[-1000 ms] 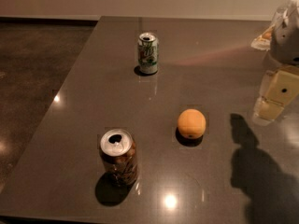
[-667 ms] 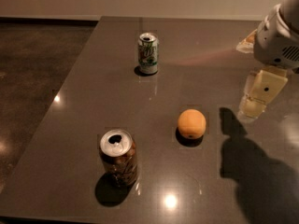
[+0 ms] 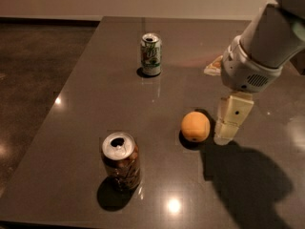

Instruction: Move orange near 7up can

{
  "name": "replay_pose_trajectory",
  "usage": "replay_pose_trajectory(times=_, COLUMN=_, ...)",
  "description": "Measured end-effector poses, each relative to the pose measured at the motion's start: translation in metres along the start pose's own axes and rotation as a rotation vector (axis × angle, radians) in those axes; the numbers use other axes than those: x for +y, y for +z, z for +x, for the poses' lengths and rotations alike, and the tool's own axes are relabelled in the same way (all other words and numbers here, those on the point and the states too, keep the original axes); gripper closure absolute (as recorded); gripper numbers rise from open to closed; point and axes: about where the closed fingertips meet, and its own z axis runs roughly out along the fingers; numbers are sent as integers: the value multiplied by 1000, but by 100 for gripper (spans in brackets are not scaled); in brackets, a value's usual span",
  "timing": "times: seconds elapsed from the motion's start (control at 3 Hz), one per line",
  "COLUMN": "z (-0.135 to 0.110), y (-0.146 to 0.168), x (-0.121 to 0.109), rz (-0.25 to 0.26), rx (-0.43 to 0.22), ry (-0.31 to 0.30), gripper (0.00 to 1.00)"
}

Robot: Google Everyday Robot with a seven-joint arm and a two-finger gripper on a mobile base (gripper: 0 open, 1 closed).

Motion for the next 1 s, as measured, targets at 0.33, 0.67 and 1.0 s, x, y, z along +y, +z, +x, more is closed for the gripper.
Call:
replay_pose_trajectory(times=0.33, z=-8, y=20, x=11, rz=-36, rx=3, ry=-50, gripper=0)
replay_pose_trajectory(times=0.67, z=-15, y=38, x=20, rz=-70, rx=9, ry=-84, gripper=2)
replay_pose_trajectory(times=1.0, z=-17, y=45, x=24, rz=-84, rx=11, ry=-95, gripper=25)
